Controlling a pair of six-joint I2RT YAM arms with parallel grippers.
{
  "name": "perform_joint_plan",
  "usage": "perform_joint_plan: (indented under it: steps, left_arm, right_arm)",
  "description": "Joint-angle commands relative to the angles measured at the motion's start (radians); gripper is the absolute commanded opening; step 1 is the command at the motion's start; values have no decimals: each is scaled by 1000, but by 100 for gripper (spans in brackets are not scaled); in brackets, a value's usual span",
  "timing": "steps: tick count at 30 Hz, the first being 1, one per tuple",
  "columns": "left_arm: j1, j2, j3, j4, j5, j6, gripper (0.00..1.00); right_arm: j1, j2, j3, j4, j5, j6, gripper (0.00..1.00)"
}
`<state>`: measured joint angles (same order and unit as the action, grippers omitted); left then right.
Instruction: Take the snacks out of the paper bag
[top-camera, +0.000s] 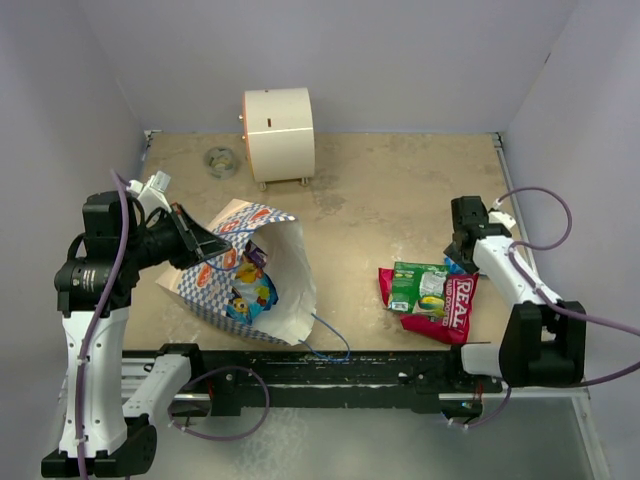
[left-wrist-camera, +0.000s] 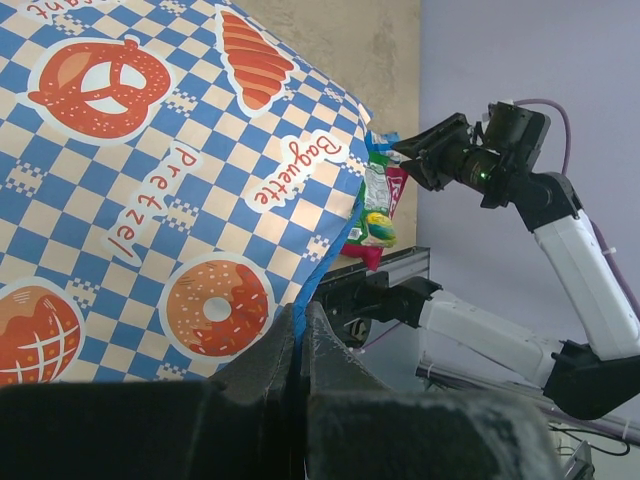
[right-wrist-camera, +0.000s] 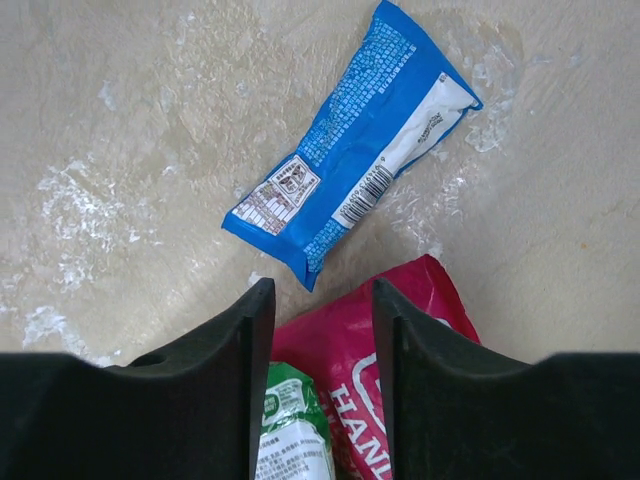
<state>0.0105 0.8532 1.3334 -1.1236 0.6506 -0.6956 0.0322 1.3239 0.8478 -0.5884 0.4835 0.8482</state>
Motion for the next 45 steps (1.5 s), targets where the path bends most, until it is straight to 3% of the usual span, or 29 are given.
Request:
perform_joint_plan:
  steps: [1, 6, 10, 14, 21, 26, 34, 39, 45]
  left_arm:
    - [-3, -4, 36, 16, 9, 26, 0]
    - [-3, 3, 44, 10, 8, 30, 0]
    - [-4, 6, 53, 7, 11, 24, 0]
    - [-3, -4, 55, 7, 5, 20, 0]
    - [-3, -48, 25, 75, 50, 12, 0]
    - [-4, -77, 0, 93, 55, 0, 0]
    - [-2, -123, -40, 82, 41, -9, 0]
    - [-3, -143, -46, 49, 44, -7, 0]
    - [-3, -175, -41, 12, 45, -20, 0]
  right_arm:
    - [-3, -80, 34, -50, 24, 8, 48]
    - [-3, -131, 78, -42, -15, -118, 59]
    - [34, -169, 116, 62, -211, -267, 64]
    - [185, -182, 112, 209, -491, -347, 65]
    - [562, -321, 10, 522, -677, -407, 69]
    - [769, -396, -91, 732, -727, -505, 67]
    - [1079, -241, -96, 950, -701, -706, 68]
    - [1181, -75, -44, 1045, -592, -763, 64]
    - [1188, 136, 42, 1146, -501, -753, 52]
